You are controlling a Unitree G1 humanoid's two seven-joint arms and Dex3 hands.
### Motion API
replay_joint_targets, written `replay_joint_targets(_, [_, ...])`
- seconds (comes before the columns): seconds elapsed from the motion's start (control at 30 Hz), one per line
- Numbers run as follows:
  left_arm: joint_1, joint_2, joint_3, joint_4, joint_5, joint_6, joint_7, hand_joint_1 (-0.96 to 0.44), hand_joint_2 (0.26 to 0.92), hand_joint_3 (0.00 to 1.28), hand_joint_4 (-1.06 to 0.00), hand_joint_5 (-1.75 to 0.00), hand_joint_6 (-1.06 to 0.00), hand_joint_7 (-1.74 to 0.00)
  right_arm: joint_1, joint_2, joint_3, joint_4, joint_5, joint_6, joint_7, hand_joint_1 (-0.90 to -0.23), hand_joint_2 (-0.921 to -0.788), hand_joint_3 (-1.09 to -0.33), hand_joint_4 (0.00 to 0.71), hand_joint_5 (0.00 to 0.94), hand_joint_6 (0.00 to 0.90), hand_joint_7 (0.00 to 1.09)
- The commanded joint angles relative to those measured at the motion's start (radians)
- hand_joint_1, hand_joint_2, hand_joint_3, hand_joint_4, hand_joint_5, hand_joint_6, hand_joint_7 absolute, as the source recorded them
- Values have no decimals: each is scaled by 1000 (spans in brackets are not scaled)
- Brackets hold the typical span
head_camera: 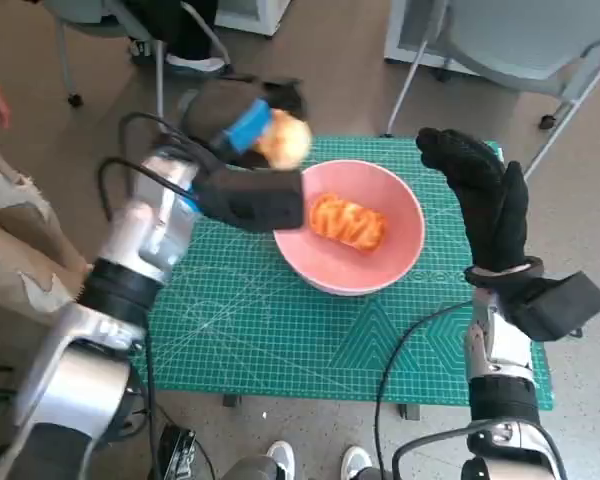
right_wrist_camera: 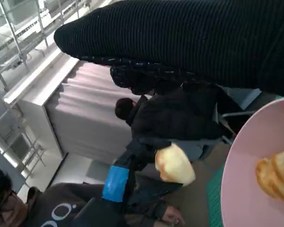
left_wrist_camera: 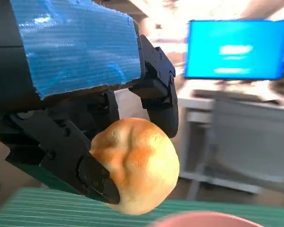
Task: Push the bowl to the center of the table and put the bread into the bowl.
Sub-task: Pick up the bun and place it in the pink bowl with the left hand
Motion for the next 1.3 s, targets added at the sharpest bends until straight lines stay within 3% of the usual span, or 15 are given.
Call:
replay_joint_targets(0.03, [16,-55,-23,-5,-2,-43,-3,1,920,21,-768,-1026,-649,-1195,9,-1,-1,23,-11,-4,0,-657,-921,-861,163,1,0,476])
replay_joint_targets(0.4, [-15,-108,-50,90,15,-100,-7,1,919,21,-771,-1063,-649,-1159,25,-7,-3,4,-8,2,-4,-654,-921,-861,164,1,0,477])
replay_joint_targets(0.93, [-22,-124,-55,104,42,-86,-15,2,909,22,-775,-1178,-707,-980,49,-17,-10,-26,-17,12,-26,-661,-921,-857,165,1,1,477])
replay_joint_targets(1.03, [-17,-127,-45,98,17,-77,-63,2,909,22,-778,-1179,-707,-974,51,-19,-11,-28,-19,13,-29,-663,-921,-856,166,1,1,477])
replay_joint_targets(1.1, [-6,-124,-38,73,-11,-51,-146,2,915,100,-698,-1254,-582,-1105,51,-20,-11,-29,-19,14,-30,-664,-921,-855,166,2,2,477])
replay_joint_targets(1.13, [1,-121,-35,59,-23,-37,-187,32,874,111,-497,-929,-437,-879,50,-20,-11,-28,-19,14,-31,-664,-921,-855,166,2,2,477])
replay_joint_targets(1.2, [14,-111,-30,17,-57,0,-295,23,800,94,-228,-395,-266,-455,50,-21,-11,-31,-19,16,-33,-664,-921,-855,166,1,2,477])
replay_joint_targets(1.3, [3,-112,-15,23,-104,3,-378,-80,744,65,-93,-161,-169,-243,46,-21,-10,-29,-20,17,-35,-663,-921,-855,166,1,2,476])
